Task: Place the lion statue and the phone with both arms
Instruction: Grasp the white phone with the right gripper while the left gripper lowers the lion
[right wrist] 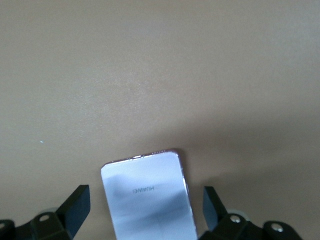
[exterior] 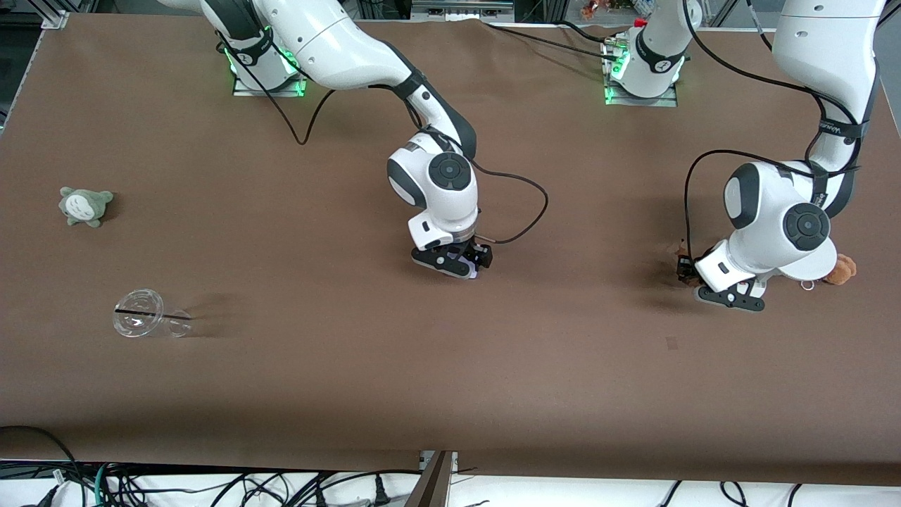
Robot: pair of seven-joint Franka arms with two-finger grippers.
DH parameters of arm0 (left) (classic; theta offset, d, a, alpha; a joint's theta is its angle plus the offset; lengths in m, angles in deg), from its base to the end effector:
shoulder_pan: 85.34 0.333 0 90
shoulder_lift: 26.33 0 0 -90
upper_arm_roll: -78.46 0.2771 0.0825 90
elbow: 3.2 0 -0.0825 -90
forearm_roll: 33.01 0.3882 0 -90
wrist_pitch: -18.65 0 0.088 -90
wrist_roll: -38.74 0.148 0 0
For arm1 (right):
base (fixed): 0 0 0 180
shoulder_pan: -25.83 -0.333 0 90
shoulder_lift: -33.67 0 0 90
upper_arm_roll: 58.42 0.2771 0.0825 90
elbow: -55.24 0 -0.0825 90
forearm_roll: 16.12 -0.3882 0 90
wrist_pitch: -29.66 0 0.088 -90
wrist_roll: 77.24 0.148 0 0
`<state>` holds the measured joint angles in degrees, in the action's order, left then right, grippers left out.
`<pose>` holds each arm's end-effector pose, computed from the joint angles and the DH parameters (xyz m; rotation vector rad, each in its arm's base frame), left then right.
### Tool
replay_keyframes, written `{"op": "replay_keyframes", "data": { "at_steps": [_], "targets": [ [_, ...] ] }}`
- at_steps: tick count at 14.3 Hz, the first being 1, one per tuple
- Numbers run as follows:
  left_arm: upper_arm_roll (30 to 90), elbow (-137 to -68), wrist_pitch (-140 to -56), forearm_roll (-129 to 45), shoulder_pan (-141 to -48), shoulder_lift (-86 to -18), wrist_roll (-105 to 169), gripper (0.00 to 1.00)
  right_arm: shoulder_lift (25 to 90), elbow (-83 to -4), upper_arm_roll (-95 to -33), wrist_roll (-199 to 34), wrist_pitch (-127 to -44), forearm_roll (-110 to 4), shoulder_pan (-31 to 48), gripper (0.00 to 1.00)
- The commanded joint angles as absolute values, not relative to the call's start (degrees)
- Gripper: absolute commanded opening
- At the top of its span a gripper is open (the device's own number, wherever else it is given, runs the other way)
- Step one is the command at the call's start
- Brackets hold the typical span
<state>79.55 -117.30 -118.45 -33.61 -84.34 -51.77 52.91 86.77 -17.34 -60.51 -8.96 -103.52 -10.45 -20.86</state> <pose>0.5895 0.0215 0.1544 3.1197 -0.3204 -0.0662 0.5276 0.5209 0.1394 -3.0377 0.5117 -0.2464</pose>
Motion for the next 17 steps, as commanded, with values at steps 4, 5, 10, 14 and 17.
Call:
{"op": "replay_keyframes", "data": {
  "at_steps": [4,5,10,14,17],
  "targets": [
    [79.6,-118.0,-120.9,-35.5,-83.2,-52.7,54.6,0.09,89.3,-15.5,-61.2,-12.2,-104.1,-8.6,-22.2,1.00],
    [79.6,-117.9,-121.1,-36.3,-83.2,-53.3,54.8,0.10,89.7,-15.5,-61.2,-12.4,-104.6,-8.6,-22.2,1.00],
    [79.6,-117.9,-124.4,-36.5,-83.3,-54.9,55.6,0.45,90.6,-15.5,-61.1,-12.6,-106.4,-8.8,-22.2,0.99],
    [79.5,-117.3,-122.9,-36.5,-83.8,-54.0,54.8,1.00,90.6,-15.6,-60.9,-12.7,-106.4,-9.0,-22.2,0.75],
    [79.1,-116.9,-117.0,-36.5,-85.6,-50.3,52.1,1.00,89.7,-15.6,-60.8,-14.2,-104.8,-9.3,-21.6,0.43]
  ]
}}
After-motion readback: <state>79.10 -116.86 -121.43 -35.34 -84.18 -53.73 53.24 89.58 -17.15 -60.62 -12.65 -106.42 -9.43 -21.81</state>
